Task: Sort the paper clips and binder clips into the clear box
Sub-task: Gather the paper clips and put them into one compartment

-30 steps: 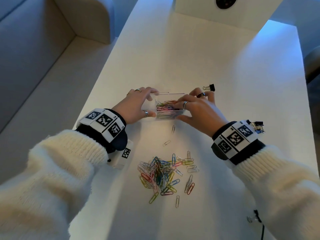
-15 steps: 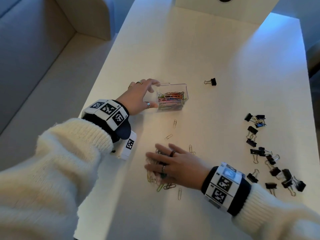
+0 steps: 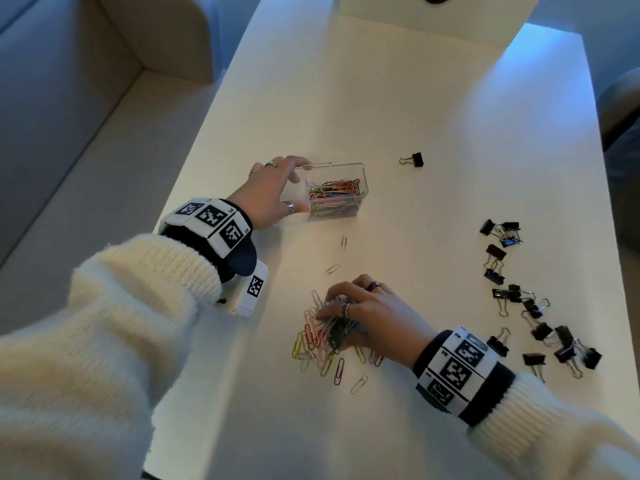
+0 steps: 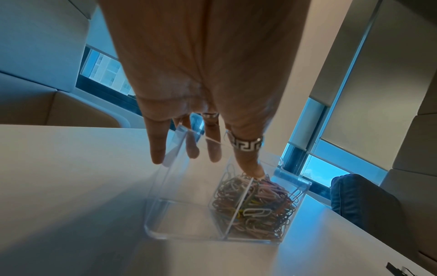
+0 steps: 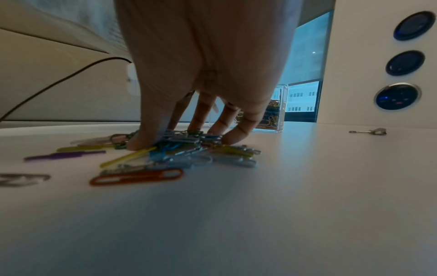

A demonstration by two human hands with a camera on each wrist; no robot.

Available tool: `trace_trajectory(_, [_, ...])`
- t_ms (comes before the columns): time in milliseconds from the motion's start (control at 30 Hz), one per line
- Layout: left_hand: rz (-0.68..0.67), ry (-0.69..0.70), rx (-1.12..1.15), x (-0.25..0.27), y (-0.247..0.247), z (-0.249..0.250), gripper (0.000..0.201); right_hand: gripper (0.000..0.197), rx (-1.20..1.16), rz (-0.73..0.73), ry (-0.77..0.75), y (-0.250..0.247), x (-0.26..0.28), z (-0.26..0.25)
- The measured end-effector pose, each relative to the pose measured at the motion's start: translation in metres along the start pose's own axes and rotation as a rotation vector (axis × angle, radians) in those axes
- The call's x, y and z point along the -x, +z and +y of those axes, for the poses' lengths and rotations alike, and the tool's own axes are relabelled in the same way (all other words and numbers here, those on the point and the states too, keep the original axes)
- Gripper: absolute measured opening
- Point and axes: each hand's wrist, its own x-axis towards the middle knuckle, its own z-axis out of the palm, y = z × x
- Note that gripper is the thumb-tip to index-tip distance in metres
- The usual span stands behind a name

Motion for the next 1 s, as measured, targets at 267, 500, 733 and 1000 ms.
trace_trajectory(267, [-0.001, -0.019, -0.005, 0.0, 0.0, 0.001, 0.065, 0.026, -0.221, 0.064, 0.058, -0.001, -0.009, 0.005])
trace_trajectory(500, [0.003, -0.024, 0.003, -0.001, 0.001, 0.0, 0.065, 0.02, -0.336, 0.097, 0.107, -0.002, -0.011, 0.014])
trace_trajectory(733, [0.009, -0.014, 0.009, 0.001, 0.002, -0.001, 0.065, 0.018, -0.397, 0.259, 0.192, -0.039, -0.014, 0.025])
trace_trajectory(1000, [-0.005, -0.017, 0.017, 0.002, 0.003, -0.002, 0.065, 0.013, -0.436, 0.707, 0.163, -0.107, -0.065, 0.033])
